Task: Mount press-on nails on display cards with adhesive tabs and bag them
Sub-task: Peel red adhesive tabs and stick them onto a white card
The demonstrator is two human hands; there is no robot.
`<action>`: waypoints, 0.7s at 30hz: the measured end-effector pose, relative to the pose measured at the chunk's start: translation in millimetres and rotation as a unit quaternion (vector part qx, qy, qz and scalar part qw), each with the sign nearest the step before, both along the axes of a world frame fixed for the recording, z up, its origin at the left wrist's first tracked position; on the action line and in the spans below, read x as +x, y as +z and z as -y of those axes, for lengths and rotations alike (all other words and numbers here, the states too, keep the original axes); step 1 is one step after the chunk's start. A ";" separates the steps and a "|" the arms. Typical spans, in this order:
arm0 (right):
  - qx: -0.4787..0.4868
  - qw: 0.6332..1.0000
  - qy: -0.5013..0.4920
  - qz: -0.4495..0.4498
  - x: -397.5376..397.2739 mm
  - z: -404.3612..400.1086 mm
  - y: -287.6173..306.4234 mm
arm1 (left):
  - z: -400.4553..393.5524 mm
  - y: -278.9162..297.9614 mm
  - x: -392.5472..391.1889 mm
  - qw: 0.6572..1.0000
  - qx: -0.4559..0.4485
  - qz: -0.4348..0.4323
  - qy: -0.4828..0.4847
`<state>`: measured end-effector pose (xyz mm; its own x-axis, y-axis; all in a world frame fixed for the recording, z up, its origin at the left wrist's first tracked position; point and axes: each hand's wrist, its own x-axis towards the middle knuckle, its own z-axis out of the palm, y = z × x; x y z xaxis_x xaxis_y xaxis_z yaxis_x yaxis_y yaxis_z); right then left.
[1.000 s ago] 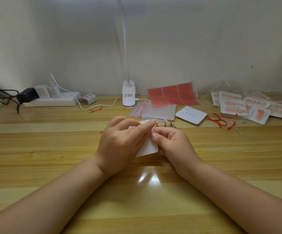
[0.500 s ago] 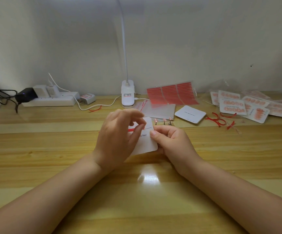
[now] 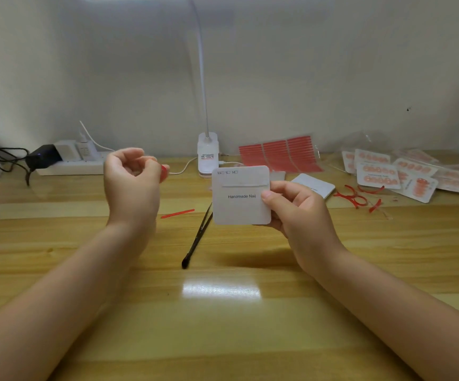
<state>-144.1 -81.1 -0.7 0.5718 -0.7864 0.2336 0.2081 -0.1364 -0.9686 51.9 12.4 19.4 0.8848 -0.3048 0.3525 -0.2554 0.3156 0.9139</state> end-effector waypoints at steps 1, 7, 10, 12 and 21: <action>-0.013 1.000 -0.006 0.003 -0.3 -0.9 1.8 | 0.5 -1.9 -0.6 1.000 0.025 -0.001 -0.015; -0.012 1.000 -0.024 0.012 -1.3 -2.9 9.8 | 0.5 -6.2 -20.0 0.981 0.140 0.036 -0.132; 0.012 0.999 -0.026 0.015 -1.4 -3.1 10.8 | 0.6 -4.0 -28.8 0.975 0.147 0.041 -0.162; 0.022 0.999 -0.023 0.017 -1.5 -3.7 10.7 | 1.4 -3.3 -33.6 0.972 0.157 0.049 -0.169; 0.001 0.999 -0.029 0.021 -1.1 -4.9 10.0 | 0.4 -1.5 -42.1 0.966 0.137 0.024 -0.220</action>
<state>-145.2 -76.2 9.3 0.5150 -0.8184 0.2548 0.2413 -0.1468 -0.9593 9.9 12.0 17.8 0.6339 -0.7346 0.2419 -0.1957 0.1503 0.9691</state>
